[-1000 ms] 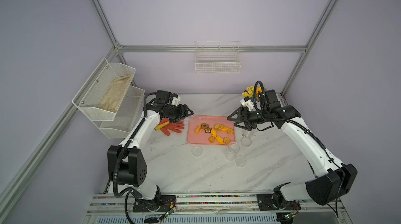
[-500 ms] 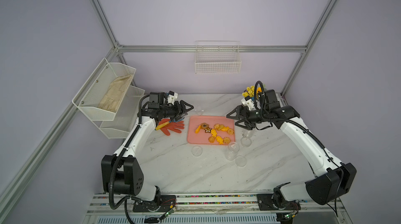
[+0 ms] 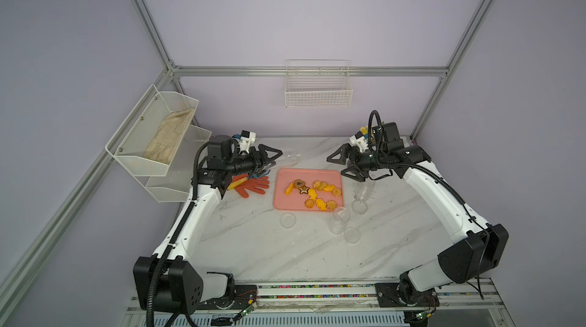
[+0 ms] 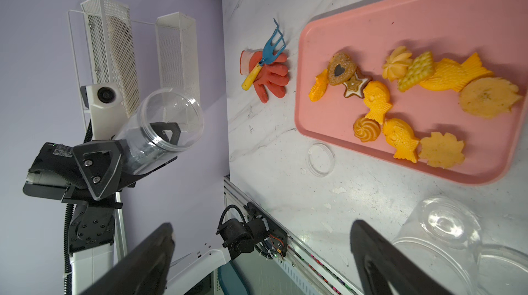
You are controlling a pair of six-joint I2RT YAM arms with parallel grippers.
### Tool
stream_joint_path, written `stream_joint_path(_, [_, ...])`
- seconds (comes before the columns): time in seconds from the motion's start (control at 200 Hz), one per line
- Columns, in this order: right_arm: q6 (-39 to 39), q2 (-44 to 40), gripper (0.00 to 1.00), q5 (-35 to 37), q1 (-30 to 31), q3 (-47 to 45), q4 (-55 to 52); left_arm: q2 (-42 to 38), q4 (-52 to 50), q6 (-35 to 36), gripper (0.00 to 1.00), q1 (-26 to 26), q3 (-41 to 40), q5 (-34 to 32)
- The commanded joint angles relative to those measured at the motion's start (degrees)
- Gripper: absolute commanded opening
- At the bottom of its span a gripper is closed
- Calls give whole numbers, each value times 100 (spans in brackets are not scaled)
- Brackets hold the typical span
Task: Pour the cookies out of the jar
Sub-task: Pour the cookies in the jar onto the tray, then place the jar at the center of the board.
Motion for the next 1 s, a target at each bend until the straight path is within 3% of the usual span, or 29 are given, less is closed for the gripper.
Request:
stream_joint_path(0.0, [39,61,97,-79,-21,252,66,-200,861,-675,70,3,-271,355])
stream_joint_path(0.13, [252,222,97,-645,-23,260,425,-364,1329,-1160,70,-28,-403,517])
stream_joint_path(0.315, [1348,251,98,-1445,10,-238,2070,-539,2180,-1846,70,-115,-747,768])
stream_joint_path(0.425, [1576,363,97,-1686,124,-256,2590,-626,2518,-2068,70,-159,-903,832])
stream_joint_path(0.63, [2158,470,97,-1899,384,-196,3534,-699,2782,-2276,70,-225,-972,947])
stream_joint_path(0.995, [2232,543,97,-1866,902,-85,3737,-737,3112,-2527,67,-322,-1014,916])
